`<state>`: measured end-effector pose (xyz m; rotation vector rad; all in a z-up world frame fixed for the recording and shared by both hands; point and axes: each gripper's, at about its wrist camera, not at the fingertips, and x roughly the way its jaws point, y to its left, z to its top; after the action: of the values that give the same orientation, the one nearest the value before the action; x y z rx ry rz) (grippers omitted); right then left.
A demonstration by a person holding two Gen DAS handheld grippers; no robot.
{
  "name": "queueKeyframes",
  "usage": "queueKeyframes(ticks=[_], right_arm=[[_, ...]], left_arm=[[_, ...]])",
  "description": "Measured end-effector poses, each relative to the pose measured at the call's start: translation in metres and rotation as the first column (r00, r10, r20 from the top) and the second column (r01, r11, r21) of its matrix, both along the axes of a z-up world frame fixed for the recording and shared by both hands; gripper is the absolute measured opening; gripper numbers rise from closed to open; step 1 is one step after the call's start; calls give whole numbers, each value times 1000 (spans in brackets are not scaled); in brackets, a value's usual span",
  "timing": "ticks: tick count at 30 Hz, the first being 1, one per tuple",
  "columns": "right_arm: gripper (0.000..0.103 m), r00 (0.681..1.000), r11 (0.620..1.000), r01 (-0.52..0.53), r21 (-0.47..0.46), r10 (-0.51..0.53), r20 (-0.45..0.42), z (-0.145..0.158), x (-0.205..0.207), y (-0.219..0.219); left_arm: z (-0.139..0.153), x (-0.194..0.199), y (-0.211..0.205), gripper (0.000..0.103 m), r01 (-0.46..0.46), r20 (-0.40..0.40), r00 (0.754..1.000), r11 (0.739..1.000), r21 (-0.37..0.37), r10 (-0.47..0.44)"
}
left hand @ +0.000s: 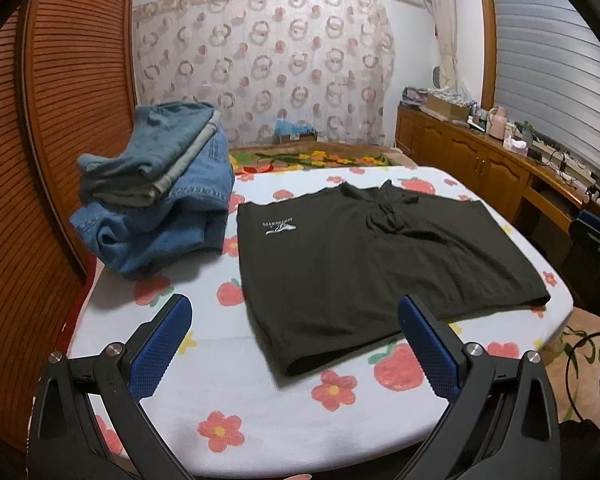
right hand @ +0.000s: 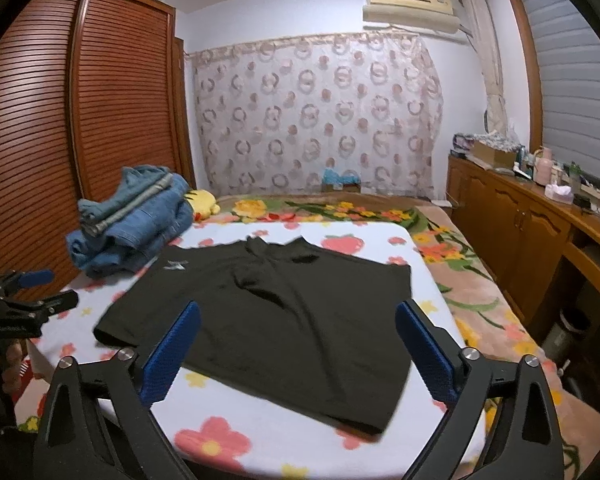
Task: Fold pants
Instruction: 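Move both grippers toward the black shorts lying flat on the bed, then close the left gripper on the shorts hem while the right gripper grips the leg edge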
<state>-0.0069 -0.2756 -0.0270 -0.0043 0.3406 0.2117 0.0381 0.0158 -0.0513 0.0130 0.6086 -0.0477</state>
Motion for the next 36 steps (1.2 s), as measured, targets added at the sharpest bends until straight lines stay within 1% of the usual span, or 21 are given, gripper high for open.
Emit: queueKeyframes(ticks=[4,8,10,13,17,20,24,27,29,31,32,33,34,35,36], right_arm=[[87,999,999,26,-20,-26,-30,-3,9,-2],[83,996,999,41,-24,-43,-73,-3,15,-4],[82,995,998,48,-33,-51,-92,0,16,-1],[82,992,998,59,-33,-62,-108,6,15,-1],[82,987,997,75,-30,-78,-140,6,18,-2],[81,981,996,75,-41,-81,-175,3,20,-1],[79,969,995,84,-46,-93,-229,5,22,-4],[78,962,996,83,-44,-91,-256,11,25,-3],[77,959,996,80,-44,-89,-270,15,27,0],[76,956,996,76,-41,-85,-280,18,28,1],[74,955,997,74,-38,-81,-284,19,29,2],[73,955,997,71,-32,-77,-287,19,31,1],[71,953,997,68,-27,-73,-293,22,32,4],[65,953,998,65,-23,-69,-296,21,34,2],[62,952,998,57,-18,-60,-301,21,33,2]], left_arm=[[-13,5,6,103,14,-34,999,1000,-16,-15],[-23,7,11,103,18,-53,998,1000,-20,-19],[-29,8,15,103,23,-58,998,999,-27,-24],[-41,10,19,103,27,-93,995,999,-42,-31],[-53,12,23,103,29,-122,992,999,-46,-34],[-58,13,25,98,39,-136,990,997,-60,-47],[-63,17,26,85,48,-144,988,998,-36,-53],[-66,19,27,74,57,-149,987,998,-38,-62],[-68,20,27,70,61,-155,986,997,-48,-68],[-69,21,26,60,67,-152,986,997,-50,-73],[-69,21,25,59,68,-152,985,997,-49,-75],[-69,22,24,54,74,-151,985,996,-47,-80],[-69,22,24,47,81,-150,985,996,-44,-87],[-69,23,24,43,84,-151,984,995,-45,-90],[-69,24,24,36,90,-151,984,994,-57,-98]])
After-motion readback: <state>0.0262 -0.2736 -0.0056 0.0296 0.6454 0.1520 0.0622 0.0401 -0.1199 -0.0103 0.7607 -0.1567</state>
